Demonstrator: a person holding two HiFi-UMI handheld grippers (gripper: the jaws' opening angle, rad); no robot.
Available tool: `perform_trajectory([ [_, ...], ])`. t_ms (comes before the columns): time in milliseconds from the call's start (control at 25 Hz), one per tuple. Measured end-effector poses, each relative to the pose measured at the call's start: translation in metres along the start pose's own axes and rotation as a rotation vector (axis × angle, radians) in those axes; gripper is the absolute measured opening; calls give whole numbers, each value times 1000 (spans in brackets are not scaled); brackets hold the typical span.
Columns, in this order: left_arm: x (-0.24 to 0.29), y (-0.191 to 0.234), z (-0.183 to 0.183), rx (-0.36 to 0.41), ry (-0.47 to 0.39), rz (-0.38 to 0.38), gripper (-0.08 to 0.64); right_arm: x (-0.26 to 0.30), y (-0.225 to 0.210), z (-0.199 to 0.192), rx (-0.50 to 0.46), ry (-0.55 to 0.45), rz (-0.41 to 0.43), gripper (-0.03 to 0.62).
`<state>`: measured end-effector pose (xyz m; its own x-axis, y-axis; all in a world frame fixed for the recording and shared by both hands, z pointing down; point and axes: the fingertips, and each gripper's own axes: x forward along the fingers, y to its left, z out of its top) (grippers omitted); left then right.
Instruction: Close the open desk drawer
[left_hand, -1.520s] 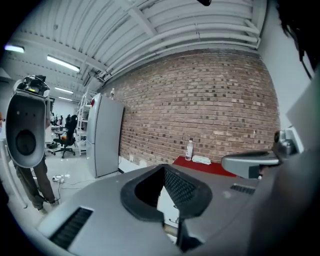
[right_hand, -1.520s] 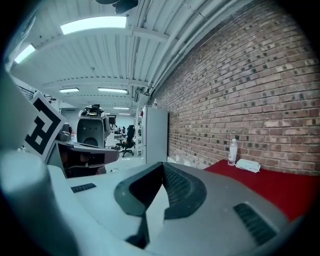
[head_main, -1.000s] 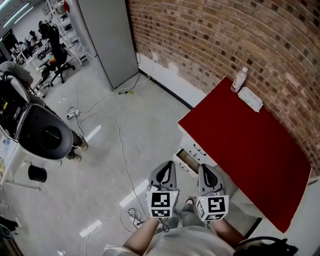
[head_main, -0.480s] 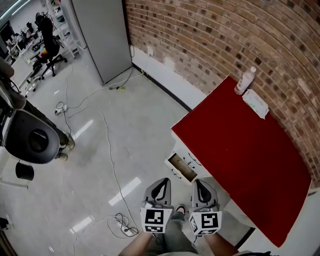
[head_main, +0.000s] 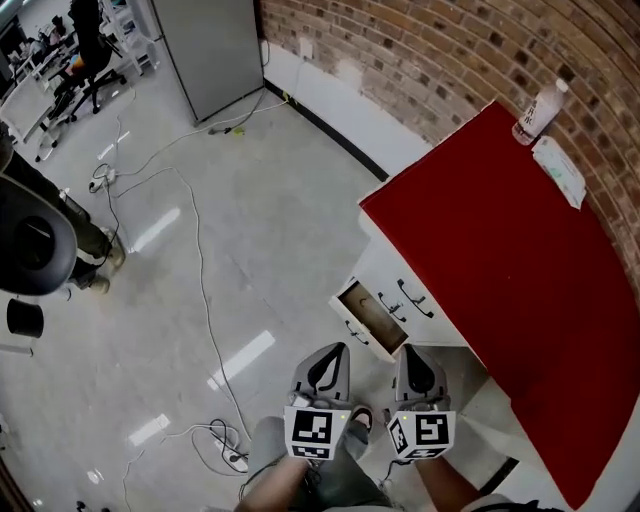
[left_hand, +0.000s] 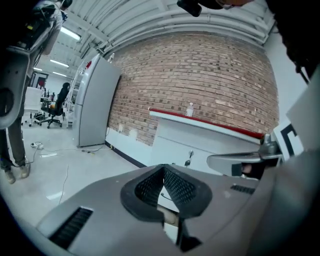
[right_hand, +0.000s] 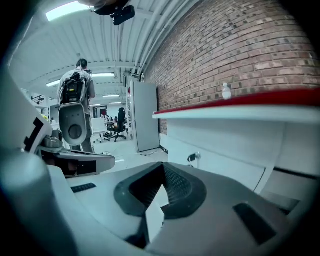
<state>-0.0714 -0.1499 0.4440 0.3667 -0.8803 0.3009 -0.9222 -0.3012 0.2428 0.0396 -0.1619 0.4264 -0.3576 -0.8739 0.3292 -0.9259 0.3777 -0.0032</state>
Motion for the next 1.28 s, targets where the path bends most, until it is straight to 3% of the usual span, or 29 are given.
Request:
perform_trajectory([
  [360, 74, 5, -156, -3, -46, -38, 9, 60, -33, -164, -1, -24, -2, -2],
  [640, 114, 10, -248, 44, -77, -61, 9, 89, -55, -259, 21, -70, -5, -2],
  [1000, 131, 30, -301, 55, -26, -31, 9, 99, -41, -326, 91, -22, 0, -2],
  [1280, 144, 17, -325, 118, 25, -137, 9, 85, -52, -327, 129, -43, -51, -2],
])
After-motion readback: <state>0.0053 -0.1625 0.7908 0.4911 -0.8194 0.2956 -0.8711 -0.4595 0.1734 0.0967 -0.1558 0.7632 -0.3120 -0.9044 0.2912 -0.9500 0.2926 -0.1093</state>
